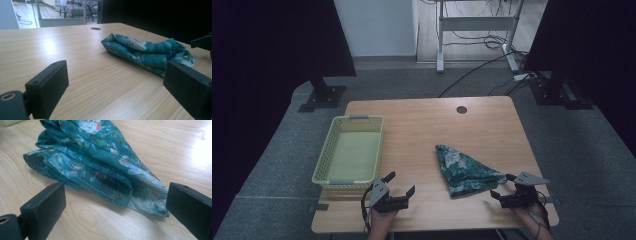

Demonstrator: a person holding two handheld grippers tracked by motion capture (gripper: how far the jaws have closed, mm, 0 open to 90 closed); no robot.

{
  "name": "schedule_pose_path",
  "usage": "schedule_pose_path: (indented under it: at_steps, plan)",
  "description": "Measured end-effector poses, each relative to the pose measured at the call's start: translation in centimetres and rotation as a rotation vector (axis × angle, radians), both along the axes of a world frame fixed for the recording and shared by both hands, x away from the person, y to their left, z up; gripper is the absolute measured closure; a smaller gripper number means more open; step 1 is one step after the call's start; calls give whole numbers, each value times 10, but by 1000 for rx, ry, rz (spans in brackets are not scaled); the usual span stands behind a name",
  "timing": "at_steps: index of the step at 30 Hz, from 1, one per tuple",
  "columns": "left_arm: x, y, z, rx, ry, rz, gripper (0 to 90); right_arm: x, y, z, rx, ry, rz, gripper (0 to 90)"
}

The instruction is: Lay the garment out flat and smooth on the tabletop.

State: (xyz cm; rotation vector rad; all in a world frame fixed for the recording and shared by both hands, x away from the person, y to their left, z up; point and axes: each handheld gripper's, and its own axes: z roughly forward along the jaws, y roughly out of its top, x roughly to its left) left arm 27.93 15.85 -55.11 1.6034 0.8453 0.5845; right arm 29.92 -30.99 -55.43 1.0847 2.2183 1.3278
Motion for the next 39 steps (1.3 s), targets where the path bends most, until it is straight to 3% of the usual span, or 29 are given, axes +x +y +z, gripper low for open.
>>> schedule_pose_path:
  at_steps: [30, 39]
  plan:
    - [0, 1, 0, -11, -1, 3, 60, 1, 6, 0, -52, 22, 57, 50]
    - [0, 2, 0, -12, 2, 2, 60, -4, 11, 7, -38, 40, 97, 56]
